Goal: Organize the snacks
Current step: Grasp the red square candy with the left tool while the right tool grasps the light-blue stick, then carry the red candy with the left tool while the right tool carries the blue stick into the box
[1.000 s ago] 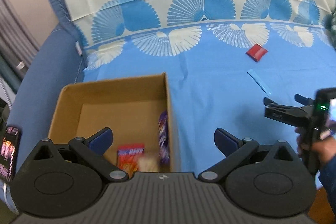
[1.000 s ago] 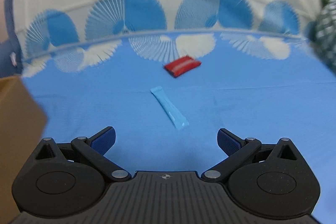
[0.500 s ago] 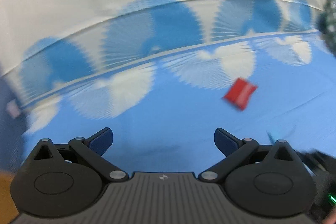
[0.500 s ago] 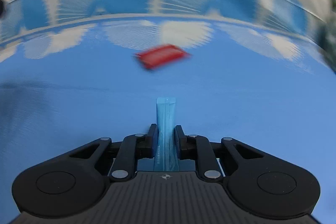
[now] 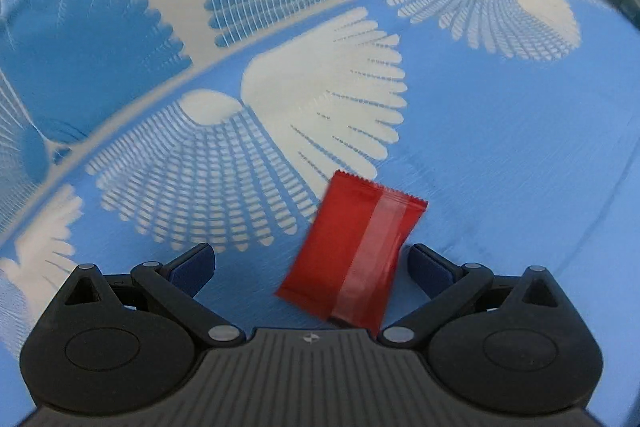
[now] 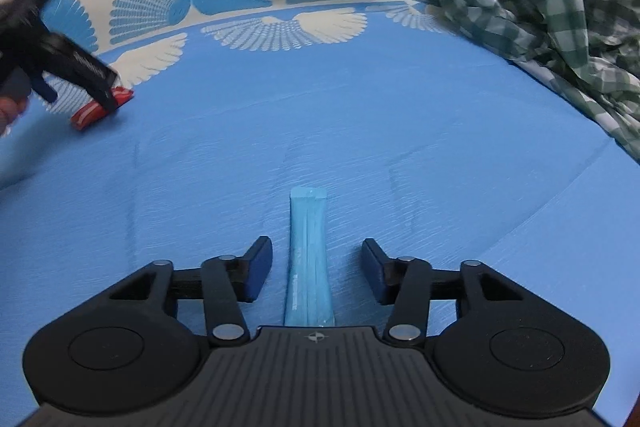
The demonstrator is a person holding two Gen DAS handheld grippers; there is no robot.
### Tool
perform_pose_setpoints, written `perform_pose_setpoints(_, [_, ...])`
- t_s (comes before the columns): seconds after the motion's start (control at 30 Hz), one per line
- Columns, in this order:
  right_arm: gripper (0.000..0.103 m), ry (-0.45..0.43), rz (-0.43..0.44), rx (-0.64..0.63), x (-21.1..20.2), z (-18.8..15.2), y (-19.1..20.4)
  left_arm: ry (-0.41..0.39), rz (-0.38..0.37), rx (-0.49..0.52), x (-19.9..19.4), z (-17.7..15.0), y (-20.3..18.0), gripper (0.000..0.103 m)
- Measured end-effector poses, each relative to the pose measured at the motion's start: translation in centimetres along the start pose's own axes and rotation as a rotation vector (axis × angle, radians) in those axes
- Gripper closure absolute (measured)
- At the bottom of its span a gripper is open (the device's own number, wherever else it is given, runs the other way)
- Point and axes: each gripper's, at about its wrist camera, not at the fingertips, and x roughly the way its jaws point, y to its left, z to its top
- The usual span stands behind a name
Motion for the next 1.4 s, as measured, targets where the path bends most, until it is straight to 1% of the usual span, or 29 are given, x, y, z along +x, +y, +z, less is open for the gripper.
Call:
perform_pose_setpoints(0.03, [0.052, -0.008, -0.004, -0.004, 0.1, 0.0, 0.2, 0.020, -0.041, -0.046, 0.1, 0.1, 0.6, 0.007])
perform_pose_setpoints(0.07, [0.056, -0.015, -0.007, -0.016, 0.0, 0.0, 0.3, 0.033, -0.106, -0.094, -0.1, 0.0, 1.3, 0.027])
perform_pose_setpoints(0.1, [0.071, -0.019, 0.000, -0.026, -0.1, 0.0, 0.5, 0.015, -0.103, -0.115, -0.8, -0.2, 1.6, 0.055])
perform_pose_setpoints(0.13, [0.084, -0.022, 0.009, -0.033, -0.1, 0.1, 0.6, 0.017, -0.099, -0.107, -1.3, -0.4, 1.7, 0.055])
perform_pose_setpoints(0.17, [0.084, -0.020, 0.008, -0.037, -0.2, 0.1, 0.8, 0.032, -0.108, -0.112, -1.7, -0.8, 1.8, 0.058])
perform_pose_setpoints(0.2, [0.086, -0.015, 0.003, -0.038, -0.3, 0.3, 0.9, 0.036, -0.105, -0.116, -2.3, -1.4, 1.9, 0.058])
perform_pose_setpoints(0.27, [0.088, 0.006, 0.013, -0.012, -0.7, 0.5, 1.1, 0.024, -0.089, -0.110, -4.0, -2.9, 2.1, 0.058])
perform_pose_setpoints(0.33, [0.088, 0.026, 0.036, 0.024, -1.7, 0.6, 1.2, 0.013, -0.092, -0.132, -6.9, -4.4, 2.4, 0.058])
perform_pose_setpoints(0.4, [0.088, 0.016, 0.046, 0.029, -3.9, 0.7, 1.6, 0.004, -0.130, -0.159, -10.4, -6.3, 2.6, 0.058])
perform_pose_setpoints(0.53, [0.088, 0.000, 0.108, 0.046, -9.5, 1.0, 2.6, -0.069, -0.127, -0.151, -19.1, -11.4, 1.9, 0.058])
perform_pose_setpoints(0.63, [0.088, -0.011, 0.182, 0.034, -14.7, 0.9, 4.1, -0.106, -0.128, -0.170, -25.6, -16.0, 1.8, 0.058])
perform_pose_setpoints(0.73, [0.088, -0.013, 0.269, 0.005, -20.1, 0.2, 6.1, -0.111, -0.139, -0.213, -31.6, -21.3, 2.5, 0.058])
perform_pose_setpoints(0.83, [0.088, -0.004, 0.356, -0.046, -25.5, -0.8, 8.5, -0.121, -0.127, -0.256, -37.2, -26.7, 3.8, 0.058])
perform_pose_setpoints(0.87, [0.088, -0.005, 0.385, -0.064, -27.5, -1.3, 9.3, -0.128, -0.118, -0.267, -38.9, -28.4, 4.3, 0.058])
perform_pose_setpoints(0.97, [0.088, -0.010, 0.462, -0.108, -32.5, -2.6, 11.3, -0.158, -0.040, -0.298, -44.1, -33.8, 6.1, 0.058])
perform_pose_setpoints(1.03, [0.088, -0.010, 0.522, -0.132, -35.2, -3.7, 12.5, -0.162, 0.019, -0.334, -46.7, -36.9, 7.3, 0.058])
perform_pose_setpoints(1.1, [0.088, -0.009, 0.568, -0.162, -37.7, -4.8, 13.8, -0.164, 0.053, -0.366, -49.2, -40.0, 8.7, 0.058])
perform_pose_setpoints(1.17, [0.088, -0.001, 0.614, -0.189, -39.6, -5.8, 15.0, -0.171, 0.114, -0.385, -51.4, -42.9, 9.6, 0.058])
perform_pose_setpoints(1.23, [0.088, -0.015, 0.656, -0.200, -41.6, -6.7, 16.2, -0.165, 0.156, -0.404, -53.0, -45.3, 10.3, 0.058])
perform_pose_setpoints(1.33, [0.088, -0.023, 0.704, -0.219, -43.8, -8.0, 17.1, -0.155, 0.197, -0.445, -55.1, -48.4, 10.9, 0.058])
perform_pose_setpoints(1.4, [0.088, -0.016, 0.729, -0.252, -45.1, -8.8, 17.5, -0.163, 0.209, -0.477, -56.2, -50.1, 11.2, 0.058])
